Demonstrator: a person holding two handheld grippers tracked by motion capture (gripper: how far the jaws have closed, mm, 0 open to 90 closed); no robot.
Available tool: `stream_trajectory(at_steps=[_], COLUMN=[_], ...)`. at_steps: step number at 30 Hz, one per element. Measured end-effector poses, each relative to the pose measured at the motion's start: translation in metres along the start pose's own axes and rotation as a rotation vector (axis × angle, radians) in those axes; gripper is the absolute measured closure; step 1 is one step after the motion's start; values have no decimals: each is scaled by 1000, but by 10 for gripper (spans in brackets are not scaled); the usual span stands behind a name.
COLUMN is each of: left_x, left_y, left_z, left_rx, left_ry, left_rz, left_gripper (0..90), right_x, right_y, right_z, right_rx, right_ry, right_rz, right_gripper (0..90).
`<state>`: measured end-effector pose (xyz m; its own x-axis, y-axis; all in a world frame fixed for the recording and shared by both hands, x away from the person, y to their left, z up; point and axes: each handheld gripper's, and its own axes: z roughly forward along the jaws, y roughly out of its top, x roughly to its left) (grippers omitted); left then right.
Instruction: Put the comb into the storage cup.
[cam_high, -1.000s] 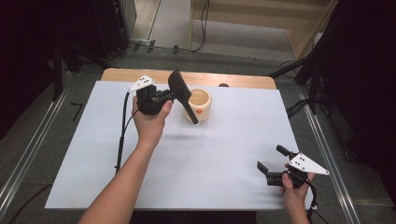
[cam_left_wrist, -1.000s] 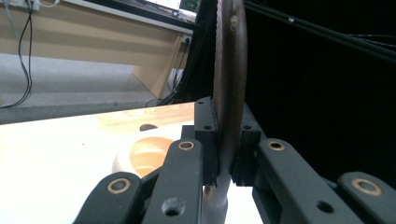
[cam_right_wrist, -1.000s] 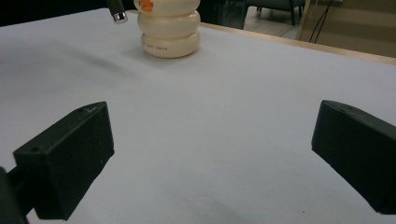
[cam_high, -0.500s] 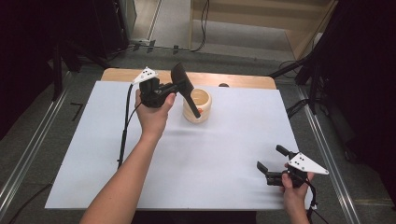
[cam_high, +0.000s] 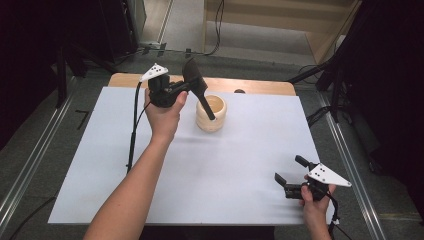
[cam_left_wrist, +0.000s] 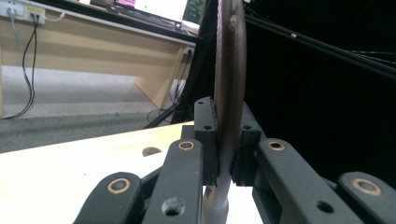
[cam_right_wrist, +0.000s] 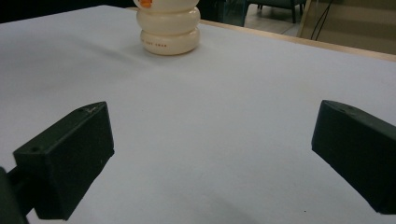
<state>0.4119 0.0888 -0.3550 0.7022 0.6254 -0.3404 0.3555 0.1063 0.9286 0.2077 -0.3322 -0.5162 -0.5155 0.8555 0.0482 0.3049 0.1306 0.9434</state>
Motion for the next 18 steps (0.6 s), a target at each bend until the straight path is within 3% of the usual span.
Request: stream_trajectory(at_steps=[11,18], left_x=[6,5], left_y=[12,8], left_z=[4,10], left_rx=[-27,-34], left_ry=[31,63], left_rz=[6,36], left_gripper=[843,842], right_x=[0,0], right_y=[0,0], right_z=[0,0], right_rx=[-1,-4], right_ry=[1,2], right_rz=[0,4], right_gripper=[0,0])
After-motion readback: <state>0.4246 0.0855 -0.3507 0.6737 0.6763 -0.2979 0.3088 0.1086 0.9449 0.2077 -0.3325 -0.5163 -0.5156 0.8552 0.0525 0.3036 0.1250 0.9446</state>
